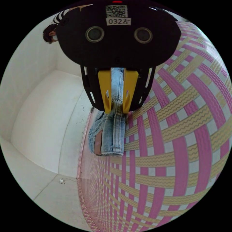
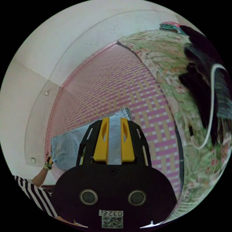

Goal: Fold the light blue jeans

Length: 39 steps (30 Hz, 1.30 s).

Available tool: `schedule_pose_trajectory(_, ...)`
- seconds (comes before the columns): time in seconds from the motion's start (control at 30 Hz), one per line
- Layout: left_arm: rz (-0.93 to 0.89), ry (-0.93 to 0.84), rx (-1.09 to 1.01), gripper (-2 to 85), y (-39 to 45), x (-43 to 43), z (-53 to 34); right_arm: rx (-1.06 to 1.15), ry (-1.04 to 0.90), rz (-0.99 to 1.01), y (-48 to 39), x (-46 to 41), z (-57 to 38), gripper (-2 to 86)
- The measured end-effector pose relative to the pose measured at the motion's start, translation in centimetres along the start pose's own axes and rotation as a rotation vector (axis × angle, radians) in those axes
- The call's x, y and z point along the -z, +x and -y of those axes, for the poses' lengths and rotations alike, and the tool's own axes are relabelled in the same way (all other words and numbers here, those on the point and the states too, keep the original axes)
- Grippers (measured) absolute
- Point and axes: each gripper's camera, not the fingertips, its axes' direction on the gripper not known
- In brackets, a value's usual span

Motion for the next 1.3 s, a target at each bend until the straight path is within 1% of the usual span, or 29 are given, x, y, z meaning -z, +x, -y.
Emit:
schedule_pose_trajectory(0.13,0.004,-0.001,0.006,7.1,0.3,-0.3,0.0,0.050,-0.109,-0.083,-0.5,-4.9,4.3,7.8)
schedule_pose_trajectory(0.27,0.005,0.003,-0.003,7.0,0.5,-0.6,-0.1,0.070,-0.172,-0.135,-0.1,-7.1,5.6,4.6)
schedule_pose_trajectory(0.37,0.007,0.009,-0.014,6.8,0.7,-0.9,-0.3,0.058,-0.142,-0.085,0.5,-6.7,5.5,5.5)
schedule_pose_trajectory(0.5,0.007,0.010,-0.013,6.8,0.8,-1.2,-0.4,0.073,-0.213,-0.082,1.5,-8.3,5.3,6.3)
schedule_pose_trajectory(0.7,0.012,0.017,-0.006,6.7,1.1,-1.8,-0.8,0.138,-0.150,-0.095,0.1,-7.1,5.9,4.9)
schedule_pose_trajectory(0.77,0.014,0.017,-0.009,6.7,1.1,-2.0,-0.9,0.110,-0.112,-0.077,0.9,-6.6,6.5,3.9)
schedule_pose_trajectory(0.87,0.016,0.023,-0.013,6.7,1.2,-2.2,-1.2,0.056,-0.136,-0.115,3.0,-8.8,7.0,2.9)
schedule_pose_trajectory(0.93,0.013,0.025,-0.010,6.7,1.1,-2.3,-1.3,0.038,-0.137,-0.117,4.0,-9.4,6.8,4.2)
schedule_pose_trajectory(1.0,0.011,0.023,-0.003,6.7,1.1,-2.4,-1.4,-0.031,-0.044,-0.119,5.0,-7.7,6.0,5.5)
schedule_pose_trajectory(1.07,0.006,0.014,-0.005,6.7,1.0,-2.5,-1.5,-0.101,0.112,-0.069,6.5,-3.9,3.2,6.8)
schedule_pose_trajectory(1.17,0.004,0.011,-0.020,6.7,0.9,-2.6,-1.7,-0.159,0.149,0.028,8.5,-0.7,-2.4,8.2)
schedule_pose_trajectory(1.3,0.000,0.010,-0.030,6.6,0.6,-2.6,-2.1,-0.293,0.160,0.045,11.3,1.7,-11.4,10.5)
